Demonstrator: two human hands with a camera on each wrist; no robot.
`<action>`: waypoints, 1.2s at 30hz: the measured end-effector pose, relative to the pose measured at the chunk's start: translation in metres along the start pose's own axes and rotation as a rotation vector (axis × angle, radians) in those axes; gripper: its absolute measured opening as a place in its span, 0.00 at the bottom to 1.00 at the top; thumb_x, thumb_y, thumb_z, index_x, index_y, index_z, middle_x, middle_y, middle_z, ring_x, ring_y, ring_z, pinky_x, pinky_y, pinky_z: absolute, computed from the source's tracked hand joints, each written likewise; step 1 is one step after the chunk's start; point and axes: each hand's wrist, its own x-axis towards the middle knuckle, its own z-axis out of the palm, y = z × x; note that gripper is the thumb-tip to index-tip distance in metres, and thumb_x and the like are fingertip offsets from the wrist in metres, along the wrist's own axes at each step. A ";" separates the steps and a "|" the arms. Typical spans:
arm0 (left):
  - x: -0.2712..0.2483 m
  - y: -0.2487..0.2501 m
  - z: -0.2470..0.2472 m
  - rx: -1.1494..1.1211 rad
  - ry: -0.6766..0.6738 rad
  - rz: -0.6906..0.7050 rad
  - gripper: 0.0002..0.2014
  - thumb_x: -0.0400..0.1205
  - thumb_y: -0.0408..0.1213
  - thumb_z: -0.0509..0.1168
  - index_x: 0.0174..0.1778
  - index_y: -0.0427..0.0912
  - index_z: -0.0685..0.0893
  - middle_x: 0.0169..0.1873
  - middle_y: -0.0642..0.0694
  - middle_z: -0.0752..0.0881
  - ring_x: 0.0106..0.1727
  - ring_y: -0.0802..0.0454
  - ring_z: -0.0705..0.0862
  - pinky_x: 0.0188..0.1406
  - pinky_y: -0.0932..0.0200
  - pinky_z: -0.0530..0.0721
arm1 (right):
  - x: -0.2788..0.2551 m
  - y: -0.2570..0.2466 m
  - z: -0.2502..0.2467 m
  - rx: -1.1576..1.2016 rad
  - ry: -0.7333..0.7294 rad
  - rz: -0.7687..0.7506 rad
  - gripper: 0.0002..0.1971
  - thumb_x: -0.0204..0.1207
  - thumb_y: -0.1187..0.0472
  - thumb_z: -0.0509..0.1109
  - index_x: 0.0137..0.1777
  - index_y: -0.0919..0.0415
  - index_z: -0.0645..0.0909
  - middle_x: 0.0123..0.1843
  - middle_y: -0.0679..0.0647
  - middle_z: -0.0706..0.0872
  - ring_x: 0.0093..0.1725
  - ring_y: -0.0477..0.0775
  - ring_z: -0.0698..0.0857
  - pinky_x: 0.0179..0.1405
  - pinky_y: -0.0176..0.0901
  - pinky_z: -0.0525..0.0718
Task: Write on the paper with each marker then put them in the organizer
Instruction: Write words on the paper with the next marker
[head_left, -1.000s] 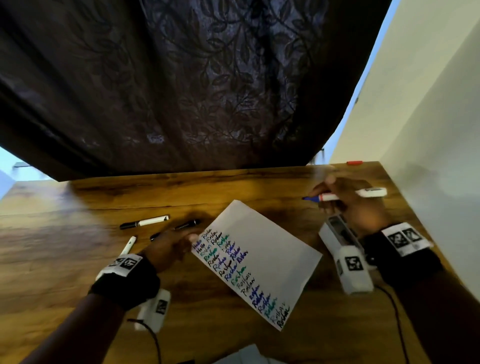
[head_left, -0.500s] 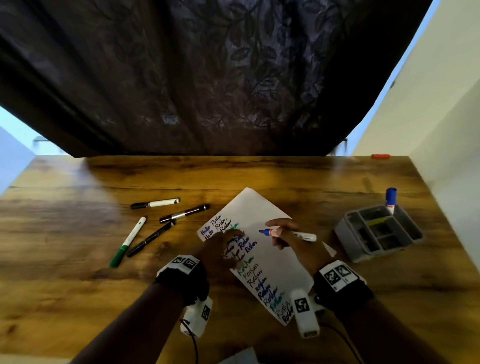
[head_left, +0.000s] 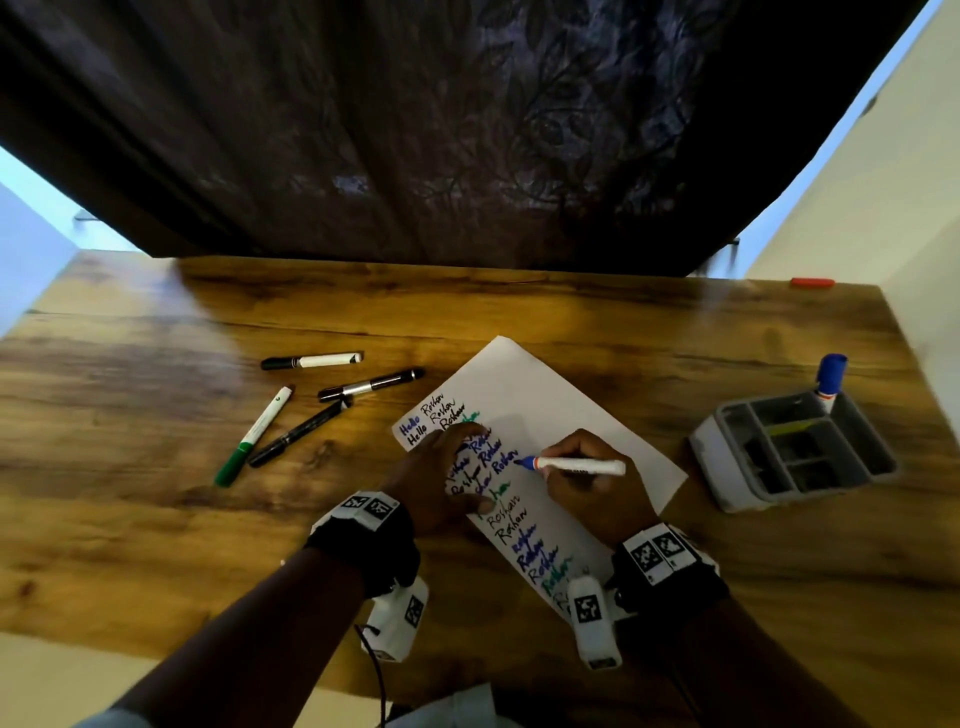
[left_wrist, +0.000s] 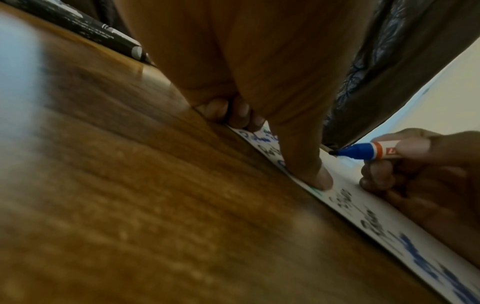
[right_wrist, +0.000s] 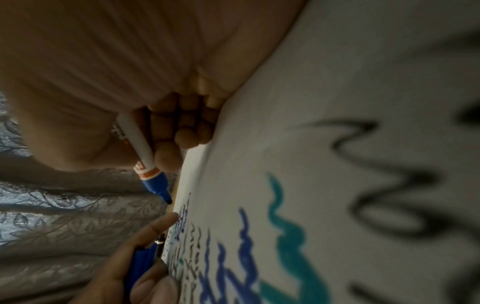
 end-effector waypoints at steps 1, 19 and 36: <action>0.001 -0.002 0.000 -0.015 0.001 0.000 0.45 0.66 0.55 0.80 0.77 0.61 0.65 0.72 0.47 0.71 0.70 0.46 0.75 0.67 0.42 0.82 | 0.000 0.002 0.002 -0.030 0.010 -0.019 0.04 0.67 0.57 0.77 0.40 0.51 0.85 0.37 0.32 0.88 0.38 0.36 0.86 0.35 0.24 0.81; 0.005 -0.007 0.003 -0.033 0.016 0.024 0.46 0.63 0.59 0.80 0.74 0.61 0.65 0.70 0.47 0.75 0.68 0.48 0.77 0.65 0.42 0.84 | -0.003 -0.004 0.001 -0.061 -0.032 -0.066 0.09 0.65 0.50 0.75 0.39 0.55 0.84 0.38 0.49 0.90 0.36 0.47 0.88 0.35 0.50 0.88; 0.004 -0.007 0.005 -0.044 0.021 0.008 0.46 0.64 0.56 0.80 0.75 0.61 0.64 0.71 0.46 0.74 0.69 0.47 0.76 0.66 0.40 0.83 | -0.004 -0.004 0.000 -0.071 -0.018 -0.046 0.05 0.65 0.56 0.76 0.39 0.55 0.85 0.36 0.48 0.90 0.35 0.45 0.87 0.34 0.44 0.86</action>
